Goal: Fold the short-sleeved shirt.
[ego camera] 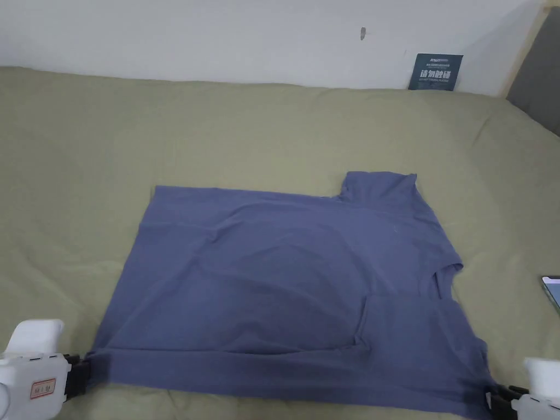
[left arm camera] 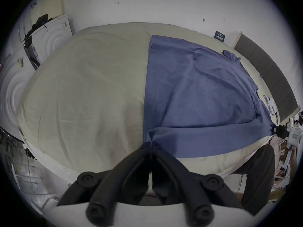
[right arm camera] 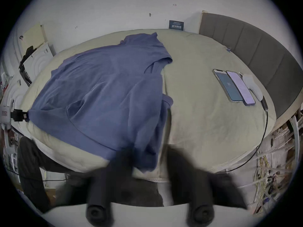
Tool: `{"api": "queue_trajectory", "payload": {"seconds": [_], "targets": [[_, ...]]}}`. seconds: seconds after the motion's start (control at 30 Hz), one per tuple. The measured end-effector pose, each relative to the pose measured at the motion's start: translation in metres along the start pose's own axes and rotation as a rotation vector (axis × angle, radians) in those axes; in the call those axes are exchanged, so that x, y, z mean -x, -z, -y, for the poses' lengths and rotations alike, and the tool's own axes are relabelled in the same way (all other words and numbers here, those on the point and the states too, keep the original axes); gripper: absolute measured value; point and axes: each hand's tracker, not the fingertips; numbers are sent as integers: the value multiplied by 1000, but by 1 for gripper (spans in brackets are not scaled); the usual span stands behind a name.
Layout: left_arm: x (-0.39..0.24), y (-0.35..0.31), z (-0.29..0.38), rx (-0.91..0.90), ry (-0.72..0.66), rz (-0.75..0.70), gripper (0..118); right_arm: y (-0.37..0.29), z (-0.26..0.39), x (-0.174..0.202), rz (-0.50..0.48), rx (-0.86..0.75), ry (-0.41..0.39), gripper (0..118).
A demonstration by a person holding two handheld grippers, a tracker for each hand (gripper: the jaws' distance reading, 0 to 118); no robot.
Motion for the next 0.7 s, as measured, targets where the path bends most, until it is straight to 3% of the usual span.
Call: {"api": "queue_trajectory", "payload": {"seconds": [0.1,0.13,0.3,0.5,0.7], "targets": [[1,-9,-14,-21,17,4,2,-10,-18,-10,-28,-47,-17,2],[1,-12,-22,-34,24,8,2,-16,-37,5,-21,-69,-29,2],[2,-10,-80,-97,46,22,2,-14,-109,11,-32,-149,-17,2],[-1,28,-150,-87,18,36,2,42,-181,16,1,-143,-35,2],[-8,78,-189,-48,11,24,2,106,-209,17,27,-57,-40,2]]}}
